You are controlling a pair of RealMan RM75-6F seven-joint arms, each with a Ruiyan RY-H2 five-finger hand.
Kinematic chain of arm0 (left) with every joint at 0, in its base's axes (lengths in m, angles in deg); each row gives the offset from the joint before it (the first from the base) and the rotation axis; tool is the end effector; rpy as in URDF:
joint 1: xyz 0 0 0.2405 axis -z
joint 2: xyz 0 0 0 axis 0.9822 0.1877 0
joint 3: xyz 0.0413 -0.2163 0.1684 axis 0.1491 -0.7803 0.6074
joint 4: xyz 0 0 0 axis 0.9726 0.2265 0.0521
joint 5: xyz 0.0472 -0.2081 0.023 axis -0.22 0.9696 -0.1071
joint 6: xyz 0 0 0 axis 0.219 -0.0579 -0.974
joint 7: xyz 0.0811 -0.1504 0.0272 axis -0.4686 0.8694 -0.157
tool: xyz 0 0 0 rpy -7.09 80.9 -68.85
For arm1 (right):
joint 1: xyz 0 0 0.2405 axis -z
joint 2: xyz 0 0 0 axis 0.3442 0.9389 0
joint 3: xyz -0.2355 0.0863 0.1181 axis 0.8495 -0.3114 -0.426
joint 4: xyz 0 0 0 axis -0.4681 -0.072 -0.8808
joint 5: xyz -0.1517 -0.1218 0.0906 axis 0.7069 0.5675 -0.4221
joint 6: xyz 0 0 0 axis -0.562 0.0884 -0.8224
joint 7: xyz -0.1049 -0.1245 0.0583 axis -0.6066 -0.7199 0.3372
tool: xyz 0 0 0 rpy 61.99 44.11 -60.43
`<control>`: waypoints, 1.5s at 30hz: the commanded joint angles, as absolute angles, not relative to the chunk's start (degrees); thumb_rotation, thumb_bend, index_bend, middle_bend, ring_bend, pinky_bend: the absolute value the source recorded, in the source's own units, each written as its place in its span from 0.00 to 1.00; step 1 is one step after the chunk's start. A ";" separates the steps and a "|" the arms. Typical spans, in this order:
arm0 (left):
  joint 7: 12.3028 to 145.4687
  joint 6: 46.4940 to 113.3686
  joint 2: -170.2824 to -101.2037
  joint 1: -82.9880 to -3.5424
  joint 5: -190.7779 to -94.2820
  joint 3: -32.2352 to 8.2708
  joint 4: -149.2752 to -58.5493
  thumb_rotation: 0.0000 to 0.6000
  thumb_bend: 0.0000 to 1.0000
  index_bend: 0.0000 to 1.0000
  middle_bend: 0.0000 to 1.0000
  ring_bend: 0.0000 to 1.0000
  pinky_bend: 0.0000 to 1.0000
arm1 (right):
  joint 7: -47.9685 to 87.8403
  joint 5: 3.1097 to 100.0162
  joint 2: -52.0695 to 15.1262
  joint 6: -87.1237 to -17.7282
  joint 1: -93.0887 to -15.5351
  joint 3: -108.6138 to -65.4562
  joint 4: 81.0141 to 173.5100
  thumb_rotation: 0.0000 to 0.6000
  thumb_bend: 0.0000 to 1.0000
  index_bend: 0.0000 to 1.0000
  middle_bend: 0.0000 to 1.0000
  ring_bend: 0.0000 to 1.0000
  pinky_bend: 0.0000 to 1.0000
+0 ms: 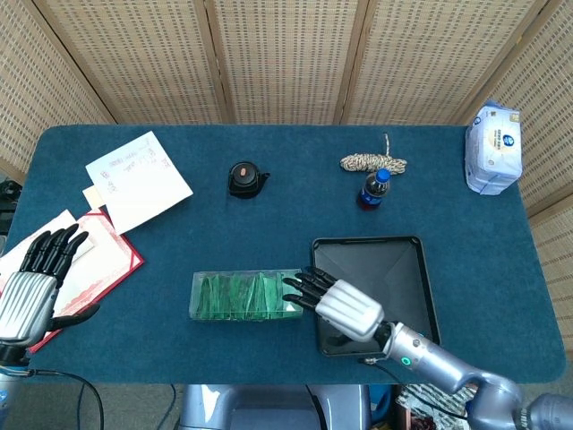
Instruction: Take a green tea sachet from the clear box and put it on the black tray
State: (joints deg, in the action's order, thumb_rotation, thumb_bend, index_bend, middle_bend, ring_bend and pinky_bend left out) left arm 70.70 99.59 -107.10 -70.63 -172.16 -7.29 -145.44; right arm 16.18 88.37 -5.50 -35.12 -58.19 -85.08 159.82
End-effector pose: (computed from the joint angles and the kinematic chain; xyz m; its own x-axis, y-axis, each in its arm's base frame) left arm -0.2327 0.2217 0.1815 0.3478 -0.0082 0.9375 0.9210 -0.1843 -0.3432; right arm -0.0926 -0.2857 0.0201 0.5150 -0.3021 0.8022 -0.6209 -0.7766 0.1062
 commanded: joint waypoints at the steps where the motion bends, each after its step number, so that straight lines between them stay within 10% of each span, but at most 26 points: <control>1: 70.68 99.47 -107.12 -70.53 -171.87 -7.40 -145.41 1.00 0.07 0.00 0.00 0.00 0.00 | 13.11 84.66 -9.25 -32.49 -60.72 -86.98 159.56 1.00 0.17 0.19 0.00 0.00 0.00; 23: 70.76 97.87 -107.10 -69.47 -168.95 -7.99 -145.53 1.00 0.07 0.00 0.00 0.00 0.00 | -10.75 50.78 -21.13 -32.20 -69.87 -89.88 156.63 1.00 0.33 0.22 0.00 0.00 0.00; 45: 72.36 98.37 -106.54 -69.49 -168.92 -7.99 -145.48 1.00 0.07 0.00 0.00 0.00 0.00 | -16.19 44.95 -25.66 -40.11 -74.23 -87.66 155.99 1.00 0.49 0.37 0.00 0.00 0.01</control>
State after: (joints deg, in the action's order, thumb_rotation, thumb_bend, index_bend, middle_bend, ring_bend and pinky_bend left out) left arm 72.24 98.31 -106.61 -69.46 -168.93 -7.97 -145.48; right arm -16.46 44.66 -25.11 -39.64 -74.01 -87.47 156.31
